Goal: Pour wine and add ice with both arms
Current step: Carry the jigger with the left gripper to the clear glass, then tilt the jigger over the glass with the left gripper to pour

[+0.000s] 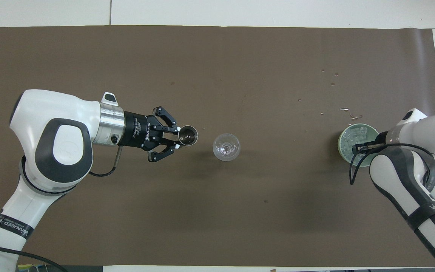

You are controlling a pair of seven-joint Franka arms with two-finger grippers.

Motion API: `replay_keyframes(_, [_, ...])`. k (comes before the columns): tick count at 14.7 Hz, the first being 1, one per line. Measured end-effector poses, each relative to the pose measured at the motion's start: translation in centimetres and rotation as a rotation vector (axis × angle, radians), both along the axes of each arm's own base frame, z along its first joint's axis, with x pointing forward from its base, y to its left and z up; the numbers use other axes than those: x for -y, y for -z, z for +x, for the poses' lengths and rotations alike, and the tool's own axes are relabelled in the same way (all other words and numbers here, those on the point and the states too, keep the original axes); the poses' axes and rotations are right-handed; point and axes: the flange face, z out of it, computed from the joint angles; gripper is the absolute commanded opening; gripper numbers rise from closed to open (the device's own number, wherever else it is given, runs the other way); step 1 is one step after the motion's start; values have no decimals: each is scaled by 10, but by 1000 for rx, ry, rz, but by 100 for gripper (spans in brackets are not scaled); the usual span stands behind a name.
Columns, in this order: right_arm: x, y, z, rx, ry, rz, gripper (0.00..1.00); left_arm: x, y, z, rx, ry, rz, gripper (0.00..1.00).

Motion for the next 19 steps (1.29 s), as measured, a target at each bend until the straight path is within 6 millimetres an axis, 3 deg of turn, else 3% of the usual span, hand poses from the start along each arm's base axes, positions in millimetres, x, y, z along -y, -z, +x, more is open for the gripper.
replay_keyframes(8, [0,1,-2,-1,-16,1,20,54,-18,8,37,-13,246,0])
replay_keyframes(14, [-1,-1,-1,5,-22,1,17,87,-38,2,126,76,433,0])
replay_keyframes(19, [-7,-35,20,4,-59,7,15,98,-48,-7,179,173,545,0])
